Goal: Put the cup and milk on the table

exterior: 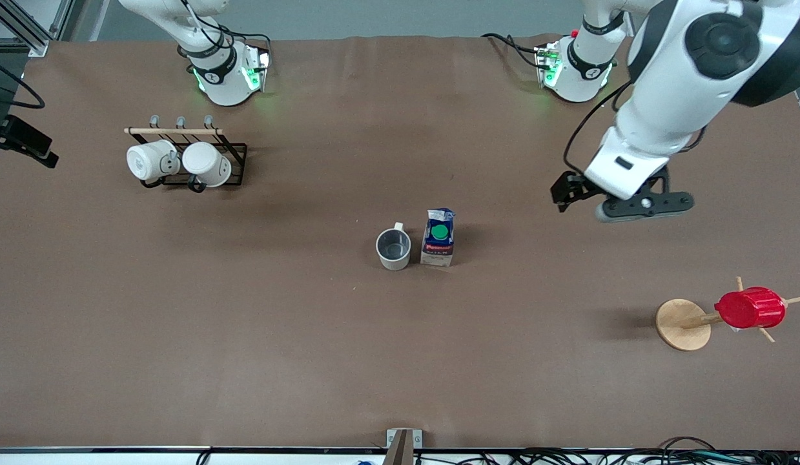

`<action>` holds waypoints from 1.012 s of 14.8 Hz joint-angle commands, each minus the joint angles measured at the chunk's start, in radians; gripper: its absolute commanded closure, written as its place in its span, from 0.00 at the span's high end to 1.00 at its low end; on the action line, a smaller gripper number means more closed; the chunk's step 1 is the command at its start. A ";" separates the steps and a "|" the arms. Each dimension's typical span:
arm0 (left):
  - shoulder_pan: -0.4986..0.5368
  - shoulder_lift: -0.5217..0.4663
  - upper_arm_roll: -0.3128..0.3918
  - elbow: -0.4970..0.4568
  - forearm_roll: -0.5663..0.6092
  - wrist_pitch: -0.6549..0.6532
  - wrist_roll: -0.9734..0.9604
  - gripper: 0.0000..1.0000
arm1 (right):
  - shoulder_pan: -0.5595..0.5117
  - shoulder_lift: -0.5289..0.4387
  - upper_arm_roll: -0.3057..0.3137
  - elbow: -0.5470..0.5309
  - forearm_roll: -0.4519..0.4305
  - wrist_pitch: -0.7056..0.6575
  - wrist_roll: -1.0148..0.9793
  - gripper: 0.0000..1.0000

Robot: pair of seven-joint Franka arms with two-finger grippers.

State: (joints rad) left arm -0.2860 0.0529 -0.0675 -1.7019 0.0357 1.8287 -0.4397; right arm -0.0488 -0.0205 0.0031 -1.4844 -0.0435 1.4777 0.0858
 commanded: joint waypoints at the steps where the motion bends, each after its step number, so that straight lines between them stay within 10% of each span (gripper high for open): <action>1: 0.030 -0.063 -0.002 -0.030 0.000 0.001 0.025 1.00 | 0.000 -0.007 0.000 -0.007 0.020 -0.004 -0.009 1.00; 15: 0.240 -0.067 -0.001 0.068 -0.125 -0.124 0.309 1.00 | 0.000 -0.007 0.000 -0.007 0.020 -0.005 -0.009 1.00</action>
State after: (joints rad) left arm -0.0496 -0.0200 -0.0627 -1.6444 -0.0771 1.7230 -0.1554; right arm -0.0484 -0.0205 0.0040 -1.4845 -0.0427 1.4765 0.0857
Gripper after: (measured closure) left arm 0.000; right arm 0.000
